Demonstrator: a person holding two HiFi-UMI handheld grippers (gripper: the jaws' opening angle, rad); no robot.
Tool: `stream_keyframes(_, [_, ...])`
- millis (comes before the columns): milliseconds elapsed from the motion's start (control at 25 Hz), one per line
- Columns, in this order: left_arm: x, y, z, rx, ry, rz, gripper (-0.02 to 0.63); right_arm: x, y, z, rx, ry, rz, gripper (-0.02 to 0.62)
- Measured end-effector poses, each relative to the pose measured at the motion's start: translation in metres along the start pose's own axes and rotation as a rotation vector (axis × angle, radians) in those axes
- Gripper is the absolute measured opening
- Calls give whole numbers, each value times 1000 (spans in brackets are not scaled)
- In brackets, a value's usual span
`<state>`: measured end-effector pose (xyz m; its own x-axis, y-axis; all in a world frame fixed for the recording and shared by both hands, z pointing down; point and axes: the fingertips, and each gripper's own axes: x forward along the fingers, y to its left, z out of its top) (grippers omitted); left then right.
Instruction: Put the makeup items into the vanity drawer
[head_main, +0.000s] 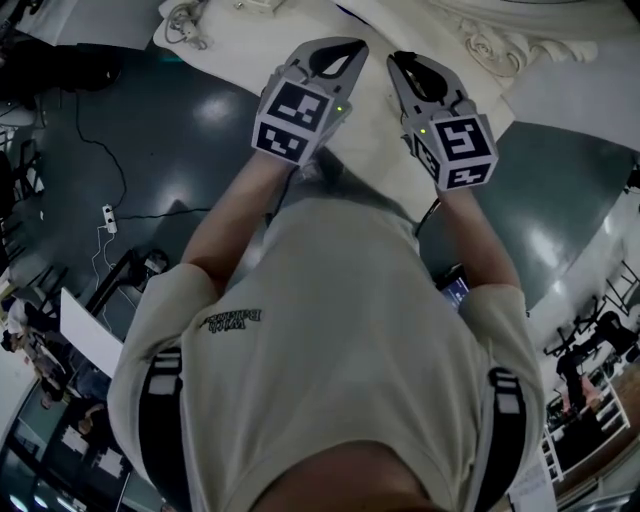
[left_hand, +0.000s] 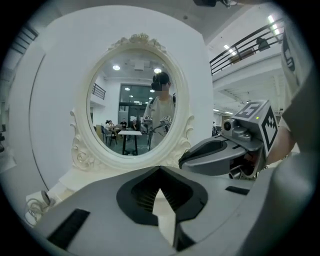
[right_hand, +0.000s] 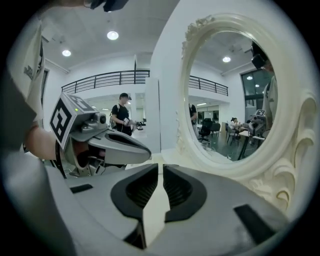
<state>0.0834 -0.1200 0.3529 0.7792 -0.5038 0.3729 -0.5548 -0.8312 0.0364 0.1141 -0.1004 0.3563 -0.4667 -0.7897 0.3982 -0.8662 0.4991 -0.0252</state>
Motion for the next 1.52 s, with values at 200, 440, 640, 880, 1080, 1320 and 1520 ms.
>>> stream_keyframes(200, [-44, 6, 49, 37, -121, 47, 14, -21, 20, 57, -20, -108, 41, 32])
stream_keyframes(440, [-96, 6, 93, 82, -245, 93, 14, -50, 49, 114, -64, -230, 67, 1])
stream_keyframes(640, [-138, 6, 125, 129, -328, 136, 14, -67, 71, 144, -99, -299, 83, 0])
stream_keyframes(880, [-170, 3, 129, 165, -366, 179, 14, -86, 93, 155, -108, -360, 104, 0])
stream_keyframes(1080, [-191, -4, 118, 171, -386, 230, 12, -91, 105, 152, -114, -398, 131, 0])
stream_keyframes(1320, [-211, -2, 103, 147, -378, 284, 12, -90, 122, 150, -95, -417, 187, -2])
stream_keyframes(1520, [-220, -1, 98, 140, -367, 317, 12, -93, 134, 153, -103, -428, 222, -2])
